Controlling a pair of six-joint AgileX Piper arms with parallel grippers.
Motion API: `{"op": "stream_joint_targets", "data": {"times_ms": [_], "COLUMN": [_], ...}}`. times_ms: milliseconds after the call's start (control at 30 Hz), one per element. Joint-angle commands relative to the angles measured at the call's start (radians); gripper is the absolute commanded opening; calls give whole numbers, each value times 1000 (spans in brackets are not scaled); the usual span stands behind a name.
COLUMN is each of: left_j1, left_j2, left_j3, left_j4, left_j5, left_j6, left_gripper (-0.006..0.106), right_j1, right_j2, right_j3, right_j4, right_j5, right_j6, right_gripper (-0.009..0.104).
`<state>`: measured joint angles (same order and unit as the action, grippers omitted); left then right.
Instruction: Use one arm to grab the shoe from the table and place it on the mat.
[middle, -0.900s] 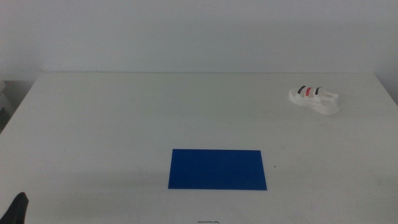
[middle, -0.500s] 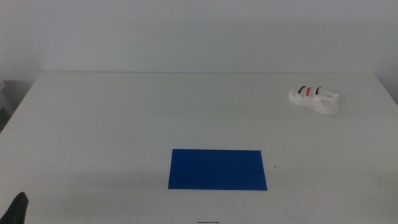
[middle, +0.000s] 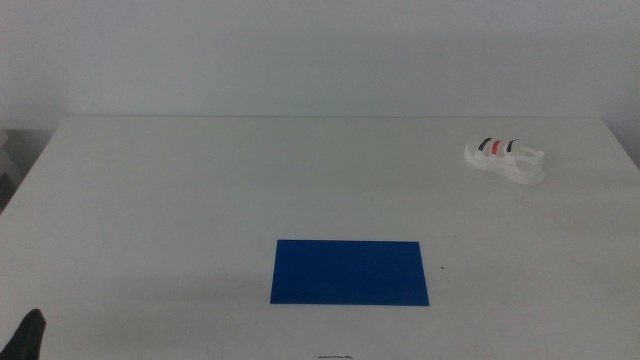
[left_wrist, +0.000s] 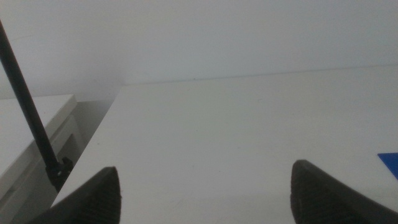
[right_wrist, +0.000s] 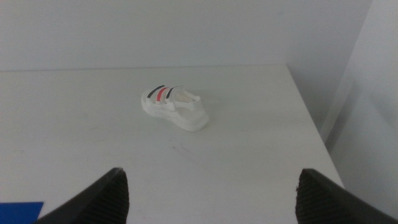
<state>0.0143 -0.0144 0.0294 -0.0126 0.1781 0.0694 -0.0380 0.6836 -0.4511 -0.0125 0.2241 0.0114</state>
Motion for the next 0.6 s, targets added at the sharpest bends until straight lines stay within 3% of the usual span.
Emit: {"op": "stream_joint_targets", "data": {"times_ms": [0,300,567], "left_j1": [-1,-1,-1], "left_j2": [-19,-19,-19], "left_j3": [-3,-3,-3], "left_j4": [-9,-9,-9], "left_j5": [-83,-83,-83], "left_j6": [-15,-15,-15], "left_gripper": [94,94,94], "right_j1": [3,3,4], "right_j2": [87,249,447], "right_j3": [-86,-107,-332], "right_j4": [4,27,22], "right_j5": [-58,-112,124], "right_j6": [-2,5,-68], "right_gripper": [71,71,71]}}
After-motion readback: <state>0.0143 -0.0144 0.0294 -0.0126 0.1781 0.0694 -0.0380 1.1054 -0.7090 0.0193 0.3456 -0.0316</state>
